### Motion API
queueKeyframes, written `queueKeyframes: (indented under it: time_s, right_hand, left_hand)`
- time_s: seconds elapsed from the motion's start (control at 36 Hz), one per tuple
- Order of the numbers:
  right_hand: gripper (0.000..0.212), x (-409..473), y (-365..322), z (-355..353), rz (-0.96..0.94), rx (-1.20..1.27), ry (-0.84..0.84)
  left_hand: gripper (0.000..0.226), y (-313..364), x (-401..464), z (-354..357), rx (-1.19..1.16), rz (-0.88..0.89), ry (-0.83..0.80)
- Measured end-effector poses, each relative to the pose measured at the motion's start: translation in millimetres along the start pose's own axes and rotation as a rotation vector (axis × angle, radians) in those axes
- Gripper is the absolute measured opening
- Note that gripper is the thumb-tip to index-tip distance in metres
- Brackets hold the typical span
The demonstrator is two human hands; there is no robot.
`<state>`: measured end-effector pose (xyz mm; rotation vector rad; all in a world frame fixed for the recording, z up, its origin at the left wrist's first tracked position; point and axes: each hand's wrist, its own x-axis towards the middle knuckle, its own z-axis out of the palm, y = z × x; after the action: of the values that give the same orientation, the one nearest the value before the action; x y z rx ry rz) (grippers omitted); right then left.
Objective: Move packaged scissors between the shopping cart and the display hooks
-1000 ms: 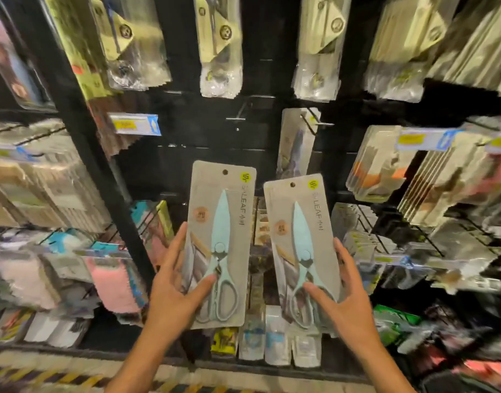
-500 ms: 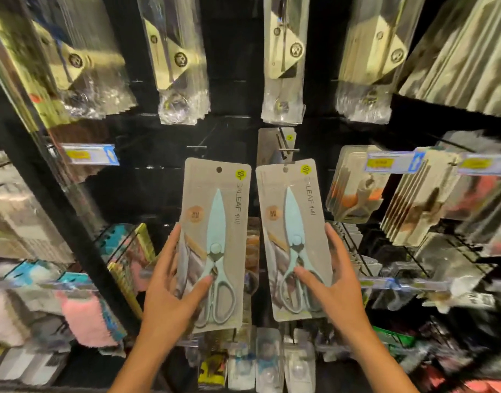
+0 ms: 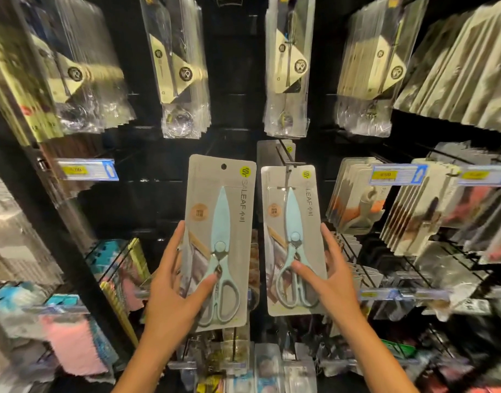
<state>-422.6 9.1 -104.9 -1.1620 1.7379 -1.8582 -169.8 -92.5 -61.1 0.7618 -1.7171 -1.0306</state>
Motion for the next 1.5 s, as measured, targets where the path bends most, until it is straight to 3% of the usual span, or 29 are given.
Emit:
queueKeyframes:
  time_s: [0.17,0.67,0.97,1.19,1.39,1.5]
  right_hand:
    - [0.091,15,11,6,-0.007,-0.038,-0.009]
    - [0.094,120,58,43,0.034,-0.472,-0.065]
    - [0.096,177,53,49,0.170,-0.578,-0.160]
    - [0.102,155,48,46,0.152,-0.456,-0.088]
    - [0.069,88,6,56,0.021,-0.145,-0.356]
    - [0.073,46,-21,57,-0.058,0.035,-0.477]
  left_hand:
    - [0.093,-2,12,0,-0.013,0.018,-0.003]
    - [0.093,-7,27,11,-0.084,0.048,0.008]
    - [0.094,-15,27,5,-0.117,0.050,0.023]
    - [0.093,-16,33,4,-0.102,0.076,0.026]
    - [0.091,-24,35,7,-0.111,0.085,0.005]
    - [0.091,-27,33,15,-0.102,0.099,-0.019]
